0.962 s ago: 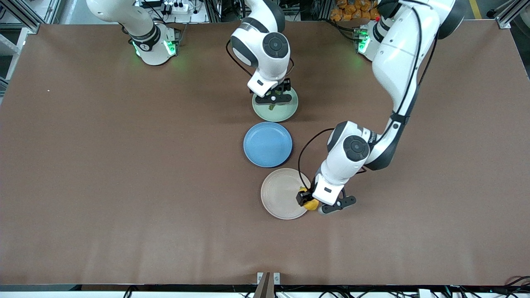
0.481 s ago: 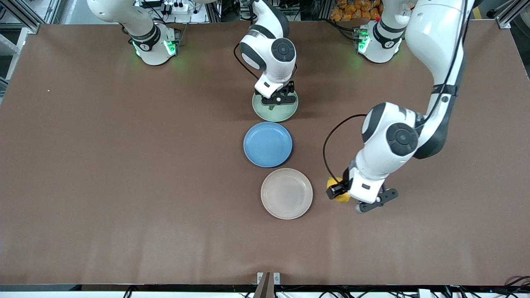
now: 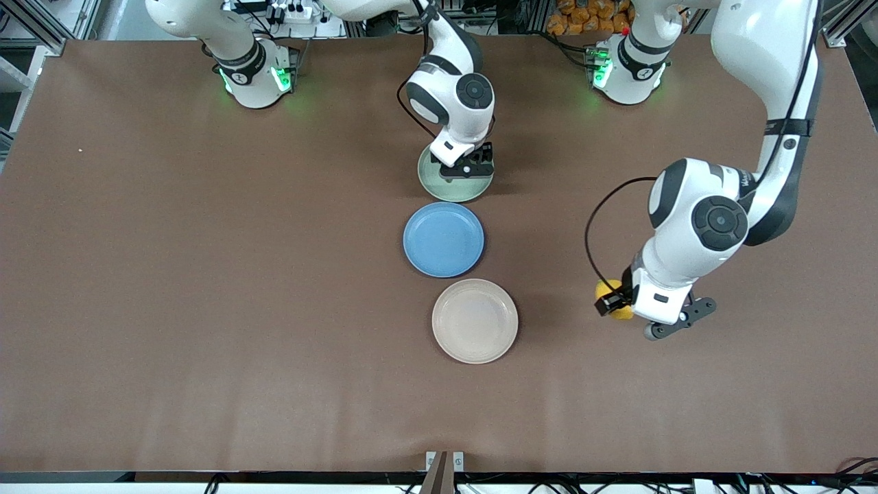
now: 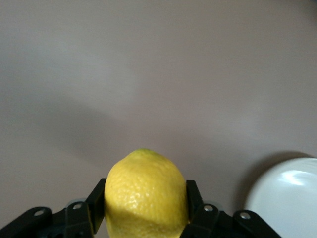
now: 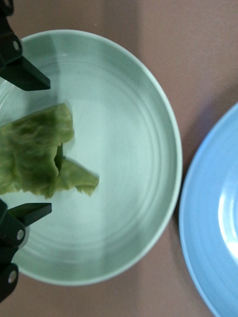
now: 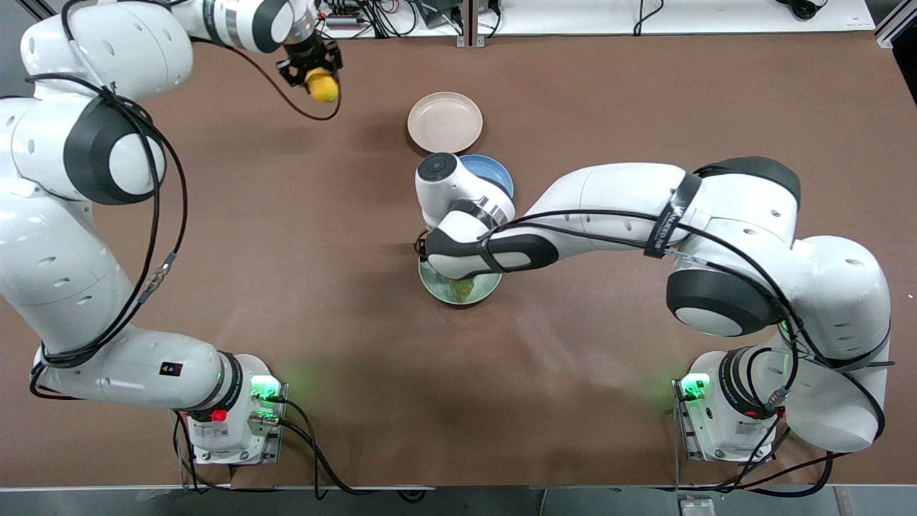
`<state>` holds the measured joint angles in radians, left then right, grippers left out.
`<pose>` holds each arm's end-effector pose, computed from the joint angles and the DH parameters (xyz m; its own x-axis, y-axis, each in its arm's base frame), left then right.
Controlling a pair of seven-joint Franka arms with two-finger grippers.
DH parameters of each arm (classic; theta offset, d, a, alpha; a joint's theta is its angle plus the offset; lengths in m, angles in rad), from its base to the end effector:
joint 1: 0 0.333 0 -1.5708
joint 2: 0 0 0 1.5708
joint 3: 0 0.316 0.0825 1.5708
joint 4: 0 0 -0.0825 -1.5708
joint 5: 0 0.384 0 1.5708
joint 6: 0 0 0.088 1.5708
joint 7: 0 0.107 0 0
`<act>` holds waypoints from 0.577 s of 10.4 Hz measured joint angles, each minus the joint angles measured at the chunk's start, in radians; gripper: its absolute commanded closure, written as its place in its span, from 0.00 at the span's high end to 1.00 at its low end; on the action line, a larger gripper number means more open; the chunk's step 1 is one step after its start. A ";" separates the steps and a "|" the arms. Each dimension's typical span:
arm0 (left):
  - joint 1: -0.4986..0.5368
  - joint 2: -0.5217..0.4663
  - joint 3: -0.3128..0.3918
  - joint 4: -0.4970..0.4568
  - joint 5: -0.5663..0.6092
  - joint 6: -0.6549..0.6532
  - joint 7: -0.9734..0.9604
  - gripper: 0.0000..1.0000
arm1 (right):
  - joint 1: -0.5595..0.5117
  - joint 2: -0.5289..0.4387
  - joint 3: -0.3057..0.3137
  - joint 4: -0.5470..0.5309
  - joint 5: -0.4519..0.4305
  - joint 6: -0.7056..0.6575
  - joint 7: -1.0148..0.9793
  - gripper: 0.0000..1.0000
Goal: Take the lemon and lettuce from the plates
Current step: 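Lift the lemon with the left gripper while the right gripper grasps lettuce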
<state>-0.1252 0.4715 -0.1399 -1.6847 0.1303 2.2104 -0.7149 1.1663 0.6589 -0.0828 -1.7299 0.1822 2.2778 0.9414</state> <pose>0.6566 -0.1631 0.3342 0.9215 0.3812 0.0742 0.3819 -0.9242 0.0041 0.3002 0.5851 0.1937 0.9918 0.0276 -0.1249 0.0335 -0.9984 0.0456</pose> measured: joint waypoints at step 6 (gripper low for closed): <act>0.098 0.101 0.000 -0.035 0.067 0.008 0.137 0.64 | 0.043 0.019 -0.003 -0.050 0.000 0.086 0.023 0.71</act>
<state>-0.0272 0.5727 -0.1398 -1.7194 0.1968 2.2184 -0.5782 1.2090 0.6778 -0.0855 -1.7795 0.1822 2.3640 0.9645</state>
